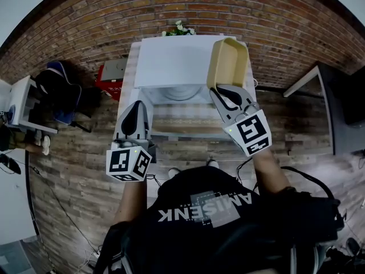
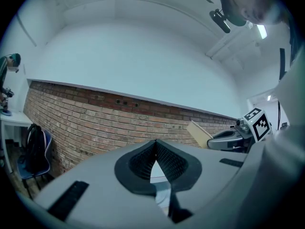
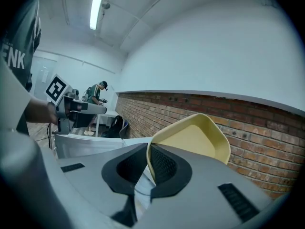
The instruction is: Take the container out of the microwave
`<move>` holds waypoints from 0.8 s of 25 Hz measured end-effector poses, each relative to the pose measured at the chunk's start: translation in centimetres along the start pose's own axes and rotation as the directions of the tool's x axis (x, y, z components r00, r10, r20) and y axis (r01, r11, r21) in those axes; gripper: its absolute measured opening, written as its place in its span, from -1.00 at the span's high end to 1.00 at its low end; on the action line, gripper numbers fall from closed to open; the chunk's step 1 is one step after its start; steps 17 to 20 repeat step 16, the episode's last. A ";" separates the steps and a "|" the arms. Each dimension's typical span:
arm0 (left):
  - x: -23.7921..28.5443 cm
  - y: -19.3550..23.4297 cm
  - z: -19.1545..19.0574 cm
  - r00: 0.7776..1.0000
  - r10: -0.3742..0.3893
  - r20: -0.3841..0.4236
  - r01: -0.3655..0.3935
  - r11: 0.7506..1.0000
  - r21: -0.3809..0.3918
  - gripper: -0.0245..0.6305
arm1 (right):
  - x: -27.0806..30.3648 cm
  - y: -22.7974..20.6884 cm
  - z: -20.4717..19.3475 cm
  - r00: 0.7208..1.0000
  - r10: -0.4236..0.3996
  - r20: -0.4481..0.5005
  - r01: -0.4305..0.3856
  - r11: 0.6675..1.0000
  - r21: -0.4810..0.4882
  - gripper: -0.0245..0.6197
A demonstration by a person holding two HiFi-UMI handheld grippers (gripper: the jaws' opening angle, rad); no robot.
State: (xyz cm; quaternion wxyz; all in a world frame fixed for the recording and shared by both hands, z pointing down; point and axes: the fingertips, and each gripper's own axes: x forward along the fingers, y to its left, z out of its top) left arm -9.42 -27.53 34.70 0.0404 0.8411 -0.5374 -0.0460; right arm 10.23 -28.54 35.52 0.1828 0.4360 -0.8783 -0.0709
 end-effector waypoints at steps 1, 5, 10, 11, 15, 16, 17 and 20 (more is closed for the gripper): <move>0.1 0.0 0.0 1.000 0.000 0.001 0.000 1.000 0.000 0.89 | 0.0 0.0 0.1 1.000 0.003 0.001 -0.003 1.000 0.001 0.77; 0.1 0.2 -0.1 1.000 0.007 0.001 -0.007 1.000 -0.003 0.89 | 0.0 -0.1 0.2 1.000 0.009 0.005 -0.009 1.000 0.005 0.77; 0.0 0.5 0.0 1.000 0.014 0.001 -0.014 1.000 -0.003 0.89 | 0.1 0.0 -0.1 1.000 0.013 -0.002 -0.013 1.000 0.003 0.77; 0.0 0.5 0.0 1.000 0.014 0.000 -0.014 1.000 -0.003 0.89 | 0.1 0.0 -0.1 1.000 0.014 -0.003 -0.014 1.000 0.003 0.77; -0.1 0.4 0.2 1.000 0.015 0.001 -0.015 1.000 -0.005 0.89 | 0.1 -0.2 0.2 1.000 0.012 -0.002 -0.012 1.000 0.000 0.77; -0.1 0.4 0.3 1.000 0.016 0.001 -0.016 1.000 -0.005 0.89 | 0.1 -0.1 0.4 1.000 0.013 0.003 -0.013 1.000 0.002 0.77; -0.1 0.4 0.3 1.000 0.016 0.001 -0.016 1.000 -0.005 0.89 | 0.1 -0.1 0.4 1.000 0.013 0.003 -0.013 1.000 0.002 0.77; -0.1 0.4 0.3 1.000 0.016 0.001 -0.016 1.000 -0.005 0.89 | 0.1 -0.1 0.4 1.000 0.013 0.003 -0.013 1.000 0.002 0.77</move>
